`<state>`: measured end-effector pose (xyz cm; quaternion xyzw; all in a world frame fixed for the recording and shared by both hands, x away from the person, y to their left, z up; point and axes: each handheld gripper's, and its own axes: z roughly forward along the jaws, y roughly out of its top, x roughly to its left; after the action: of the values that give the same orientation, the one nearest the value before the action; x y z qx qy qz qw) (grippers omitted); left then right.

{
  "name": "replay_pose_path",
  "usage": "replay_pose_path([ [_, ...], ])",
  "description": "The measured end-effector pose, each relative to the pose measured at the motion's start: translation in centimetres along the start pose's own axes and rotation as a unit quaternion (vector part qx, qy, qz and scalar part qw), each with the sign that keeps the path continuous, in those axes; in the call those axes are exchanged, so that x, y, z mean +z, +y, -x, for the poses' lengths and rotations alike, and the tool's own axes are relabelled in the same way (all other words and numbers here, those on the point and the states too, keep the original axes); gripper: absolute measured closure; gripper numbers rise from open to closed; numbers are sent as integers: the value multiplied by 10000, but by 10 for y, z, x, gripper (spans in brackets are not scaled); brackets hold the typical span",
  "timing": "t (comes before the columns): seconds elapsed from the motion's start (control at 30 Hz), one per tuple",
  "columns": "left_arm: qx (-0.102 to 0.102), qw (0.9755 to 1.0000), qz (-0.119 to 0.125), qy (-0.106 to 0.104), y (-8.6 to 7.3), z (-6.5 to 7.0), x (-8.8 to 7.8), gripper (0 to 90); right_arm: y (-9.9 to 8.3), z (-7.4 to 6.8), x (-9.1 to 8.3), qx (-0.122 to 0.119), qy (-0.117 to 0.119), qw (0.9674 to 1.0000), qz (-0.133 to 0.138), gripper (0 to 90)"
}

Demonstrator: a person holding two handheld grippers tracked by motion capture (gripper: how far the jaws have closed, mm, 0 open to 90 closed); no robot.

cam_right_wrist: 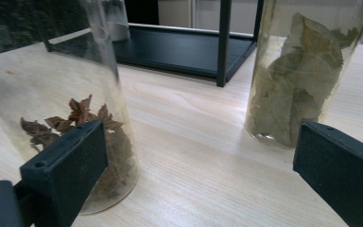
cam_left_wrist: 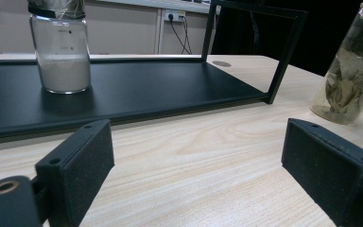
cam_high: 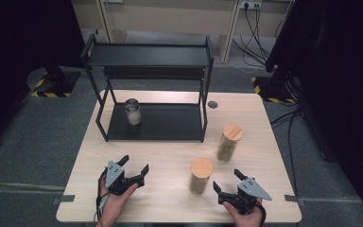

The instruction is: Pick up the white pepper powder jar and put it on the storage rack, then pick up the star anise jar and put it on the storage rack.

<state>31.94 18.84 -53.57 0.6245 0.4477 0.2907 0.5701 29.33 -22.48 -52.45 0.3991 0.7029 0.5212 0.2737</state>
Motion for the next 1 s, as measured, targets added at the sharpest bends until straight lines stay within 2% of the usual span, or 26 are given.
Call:
replay_pose_path([
  [0.2,25,10000,6,-5,0,1,0,97,3,-5,-4,-30,276,9995,130,21],
  [0.4,45,10000,6,1,0,1,0,97,6,-8,-10,-1,619,9978,242,24],
  [0.57,29,10000,0,-21,0,1,0,96,11,-14,-13,-49,807,9961,340,30],
  [0.8,56,10000,-4,-33,0,1,0,96,18,-24,-10,-98,945,9945,444,37],
  [1.0,92,10000,-13,-35,0,1,0,96,33,-32,-4,-204,1060,9924,590,55],
])
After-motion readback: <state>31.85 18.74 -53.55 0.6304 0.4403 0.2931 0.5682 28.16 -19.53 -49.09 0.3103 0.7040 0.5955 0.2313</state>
